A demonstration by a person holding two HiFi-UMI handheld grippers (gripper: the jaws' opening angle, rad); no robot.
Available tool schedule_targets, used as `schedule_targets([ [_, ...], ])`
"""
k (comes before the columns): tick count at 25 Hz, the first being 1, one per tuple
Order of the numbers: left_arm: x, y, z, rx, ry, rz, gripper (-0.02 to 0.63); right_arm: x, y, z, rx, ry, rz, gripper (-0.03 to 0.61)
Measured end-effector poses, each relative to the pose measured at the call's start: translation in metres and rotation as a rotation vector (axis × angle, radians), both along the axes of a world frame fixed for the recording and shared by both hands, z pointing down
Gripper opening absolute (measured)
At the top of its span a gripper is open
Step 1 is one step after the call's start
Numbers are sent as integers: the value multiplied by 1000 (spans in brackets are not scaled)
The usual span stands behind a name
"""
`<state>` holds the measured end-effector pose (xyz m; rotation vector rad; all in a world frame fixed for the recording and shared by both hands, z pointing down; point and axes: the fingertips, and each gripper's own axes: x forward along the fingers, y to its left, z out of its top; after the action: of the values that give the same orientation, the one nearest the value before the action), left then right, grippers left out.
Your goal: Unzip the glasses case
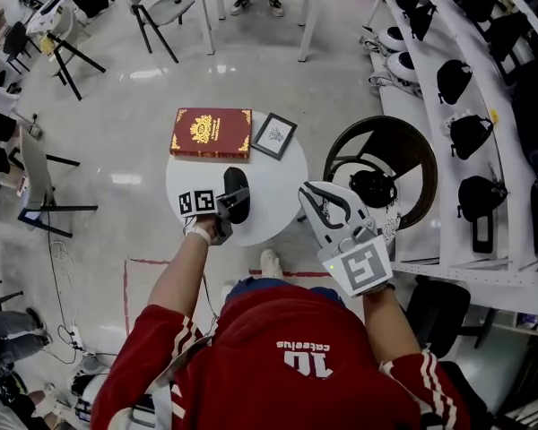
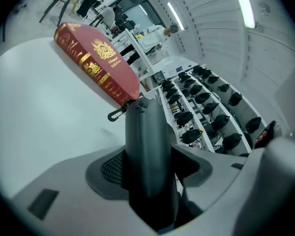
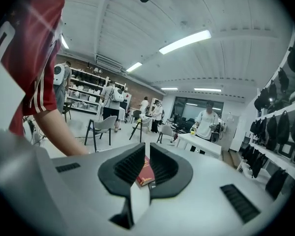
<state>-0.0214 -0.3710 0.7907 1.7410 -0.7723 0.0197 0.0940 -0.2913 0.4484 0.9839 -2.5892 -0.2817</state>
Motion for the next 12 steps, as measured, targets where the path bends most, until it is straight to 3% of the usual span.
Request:
schedule_targets([
  [4,-2,-6,23,-63,44,-51,261,7,-6,11,-32,-4,15,20],
  [7,-9,-10,41,-105,30,-92,261,9,-11,18,-53,6,25,20],
  [12,-9,-9,53,-138,22,-85,264,8,-16,23,-72,11,33,20],
])
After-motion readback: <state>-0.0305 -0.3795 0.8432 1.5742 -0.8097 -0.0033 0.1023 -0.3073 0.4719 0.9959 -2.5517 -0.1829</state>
